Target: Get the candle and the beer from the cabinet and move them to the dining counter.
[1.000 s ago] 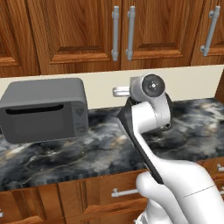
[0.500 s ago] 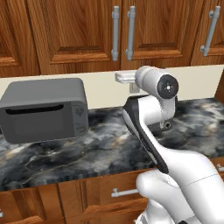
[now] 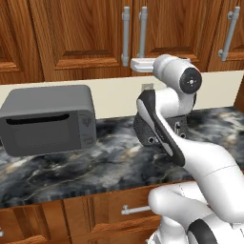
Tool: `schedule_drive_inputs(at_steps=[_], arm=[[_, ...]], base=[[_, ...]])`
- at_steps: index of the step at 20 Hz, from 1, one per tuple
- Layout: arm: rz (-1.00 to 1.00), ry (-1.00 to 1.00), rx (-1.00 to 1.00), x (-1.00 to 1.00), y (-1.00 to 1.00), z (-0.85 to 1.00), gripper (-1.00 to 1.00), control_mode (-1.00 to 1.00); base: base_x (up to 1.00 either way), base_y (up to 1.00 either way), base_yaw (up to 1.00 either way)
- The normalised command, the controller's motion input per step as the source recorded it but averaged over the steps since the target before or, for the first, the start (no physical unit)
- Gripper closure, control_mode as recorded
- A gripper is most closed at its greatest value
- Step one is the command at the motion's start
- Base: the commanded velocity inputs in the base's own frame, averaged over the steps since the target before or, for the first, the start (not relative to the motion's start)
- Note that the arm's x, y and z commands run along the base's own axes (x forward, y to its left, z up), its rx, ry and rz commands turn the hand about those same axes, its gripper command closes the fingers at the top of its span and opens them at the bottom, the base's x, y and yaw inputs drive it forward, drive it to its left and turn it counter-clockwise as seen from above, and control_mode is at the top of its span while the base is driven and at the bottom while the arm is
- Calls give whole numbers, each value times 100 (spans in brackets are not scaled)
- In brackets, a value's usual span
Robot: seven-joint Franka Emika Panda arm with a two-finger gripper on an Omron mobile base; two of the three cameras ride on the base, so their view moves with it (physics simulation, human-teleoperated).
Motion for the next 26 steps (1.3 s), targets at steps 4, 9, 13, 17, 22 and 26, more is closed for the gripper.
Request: schedule_drive_inputs(at_steps=[4,9,13,17,22,26], arm=[[-1,-2,0,54,1,-1,-100,-100],[0,-15,0,39,0,0,-100,-100],[0,-11,0,35,9,0,-100,-100],[0,-8,0,32,10,0,-100,-100],[0,-1,0,34,7,0,-100,-100],[-1,0,0,32,0,1,-100,-100]], base=[[0,0,0],[0,0,0],[0,0,0],[0,0,0],[0,0,0],[0,0,0]])
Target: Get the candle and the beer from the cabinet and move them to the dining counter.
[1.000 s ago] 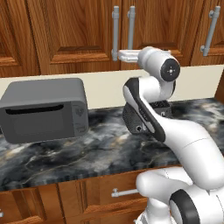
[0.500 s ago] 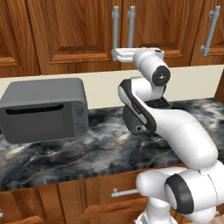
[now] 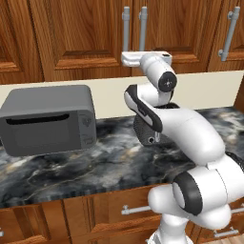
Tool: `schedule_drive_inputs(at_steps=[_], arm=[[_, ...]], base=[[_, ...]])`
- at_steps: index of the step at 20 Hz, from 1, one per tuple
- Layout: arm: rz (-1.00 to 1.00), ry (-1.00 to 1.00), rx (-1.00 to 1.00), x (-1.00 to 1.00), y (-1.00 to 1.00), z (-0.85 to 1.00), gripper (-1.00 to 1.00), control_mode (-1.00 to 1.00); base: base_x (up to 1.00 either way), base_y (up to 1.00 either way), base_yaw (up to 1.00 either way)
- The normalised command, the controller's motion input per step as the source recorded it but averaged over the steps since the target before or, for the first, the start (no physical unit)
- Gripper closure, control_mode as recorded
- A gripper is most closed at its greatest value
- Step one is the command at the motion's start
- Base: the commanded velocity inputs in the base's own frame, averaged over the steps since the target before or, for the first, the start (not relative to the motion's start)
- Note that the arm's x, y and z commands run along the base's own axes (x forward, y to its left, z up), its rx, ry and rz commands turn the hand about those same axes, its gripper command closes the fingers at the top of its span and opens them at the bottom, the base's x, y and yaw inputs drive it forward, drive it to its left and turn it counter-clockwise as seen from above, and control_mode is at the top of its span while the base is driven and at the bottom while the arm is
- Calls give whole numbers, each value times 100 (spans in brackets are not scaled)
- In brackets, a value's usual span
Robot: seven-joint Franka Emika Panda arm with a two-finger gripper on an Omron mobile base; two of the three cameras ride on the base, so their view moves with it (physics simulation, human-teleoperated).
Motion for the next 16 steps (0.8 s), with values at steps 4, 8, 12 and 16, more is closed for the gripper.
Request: schedule_drive_inputs(at_steps=[4,8,12,16], arm=[[0,0,0,34,-3,2,-100,-100],[-1,2,0,41,-1,0,-100,-100],[0,5,0,55,3,-1,100,-100],[0,10,0,54,4,-12,100,-100]], base=[[0,0,0],[0,0,0],[0,0,0],[0,0,0]])
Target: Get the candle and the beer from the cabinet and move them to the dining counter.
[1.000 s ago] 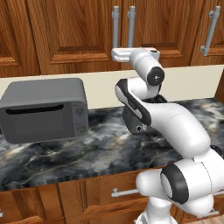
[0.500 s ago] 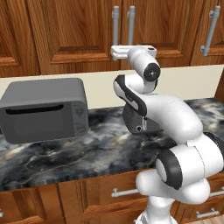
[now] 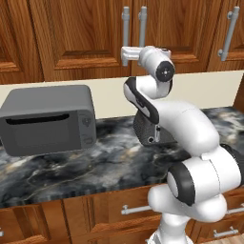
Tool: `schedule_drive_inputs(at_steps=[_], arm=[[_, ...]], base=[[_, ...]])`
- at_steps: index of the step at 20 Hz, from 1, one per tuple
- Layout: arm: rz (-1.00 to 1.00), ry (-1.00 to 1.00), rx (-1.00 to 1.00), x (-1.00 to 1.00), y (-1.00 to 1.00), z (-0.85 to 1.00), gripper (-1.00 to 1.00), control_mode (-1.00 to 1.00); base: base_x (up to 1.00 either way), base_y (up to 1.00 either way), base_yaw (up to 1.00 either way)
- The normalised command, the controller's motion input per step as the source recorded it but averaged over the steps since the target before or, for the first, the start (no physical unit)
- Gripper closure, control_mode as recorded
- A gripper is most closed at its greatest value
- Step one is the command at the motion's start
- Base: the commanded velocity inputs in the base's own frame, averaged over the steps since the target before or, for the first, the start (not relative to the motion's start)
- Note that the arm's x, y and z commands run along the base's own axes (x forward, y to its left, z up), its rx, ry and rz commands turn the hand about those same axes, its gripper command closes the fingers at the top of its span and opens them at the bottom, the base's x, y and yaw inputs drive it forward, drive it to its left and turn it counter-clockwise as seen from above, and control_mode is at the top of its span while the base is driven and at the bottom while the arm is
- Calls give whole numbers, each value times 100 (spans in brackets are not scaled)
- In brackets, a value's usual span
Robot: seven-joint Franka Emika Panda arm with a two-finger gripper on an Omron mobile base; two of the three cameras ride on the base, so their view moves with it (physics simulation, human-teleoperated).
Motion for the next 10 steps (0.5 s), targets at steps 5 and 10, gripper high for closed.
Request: schedule_drive_inputs(at_steps=[5,10], arm=[[0,6,-3,10,7,-16,100,-100],[-3,5,-3,-20,-19,-13,100,-100]], base=[[0,0,0],[0,0,0]])
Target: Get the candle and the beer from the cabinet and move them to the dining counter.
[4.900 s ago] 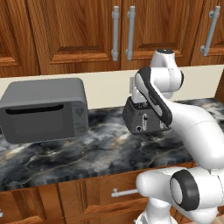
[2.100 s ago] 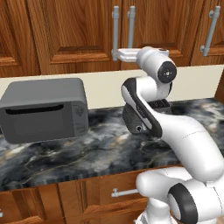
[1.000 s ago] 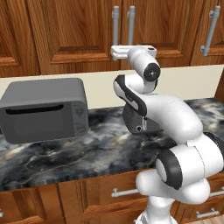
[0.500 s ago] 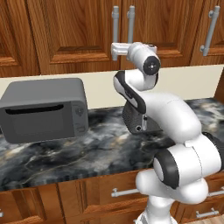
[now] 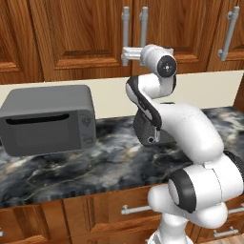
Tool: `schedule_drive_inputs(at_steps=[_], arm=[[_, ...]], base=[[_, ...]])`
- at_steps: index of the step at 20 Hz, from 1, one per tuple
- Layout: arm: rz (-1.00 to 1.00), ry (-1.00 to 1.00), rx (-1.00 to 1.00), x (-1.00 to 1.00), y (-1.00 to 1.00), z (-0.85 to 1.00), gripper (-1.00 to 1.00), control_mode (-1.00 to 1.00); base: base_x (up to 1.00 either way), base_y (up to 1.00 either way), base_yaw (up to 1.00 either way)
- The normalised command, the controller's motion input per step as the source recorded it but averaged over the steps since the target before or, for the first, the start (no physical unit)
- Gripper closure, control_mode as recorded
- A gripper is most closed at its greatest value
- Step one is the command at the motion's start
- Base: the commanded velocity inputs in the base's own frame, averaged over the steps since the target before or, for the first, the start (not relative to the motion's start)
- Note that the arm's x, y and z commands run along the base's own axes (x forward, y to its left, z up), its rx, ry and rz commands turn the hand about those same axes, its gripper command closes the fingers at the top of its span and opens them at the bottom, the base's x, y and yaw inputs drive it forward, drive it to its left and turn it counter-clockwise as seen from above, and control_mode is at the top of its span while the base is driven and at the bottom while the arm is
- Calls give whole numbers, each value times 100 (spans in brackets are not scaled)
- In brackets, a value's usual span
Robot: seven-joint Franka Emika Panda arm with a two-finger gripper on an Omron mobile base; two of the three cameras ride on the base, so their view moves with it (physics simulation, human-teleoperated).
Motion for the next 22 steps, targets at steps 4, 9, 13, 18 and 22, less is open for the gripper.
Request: schedule_drive_inputs(at_steps=[4,9,13,18,22], arm=[[-5,2,-9,-65,-48,0,100,-100],[-8,-1,-6,-96,-76,1,100,-100],[-11,-1,-2,-100,-93,0,100,-100],[-13,-1,0,-100,-90,0,100,-100],[-15,0,0,-100,-86,0,100,-100]], base=[[0,0,0],[0,0,0],[0,0,0],[0,0,0],[0,0,0]])
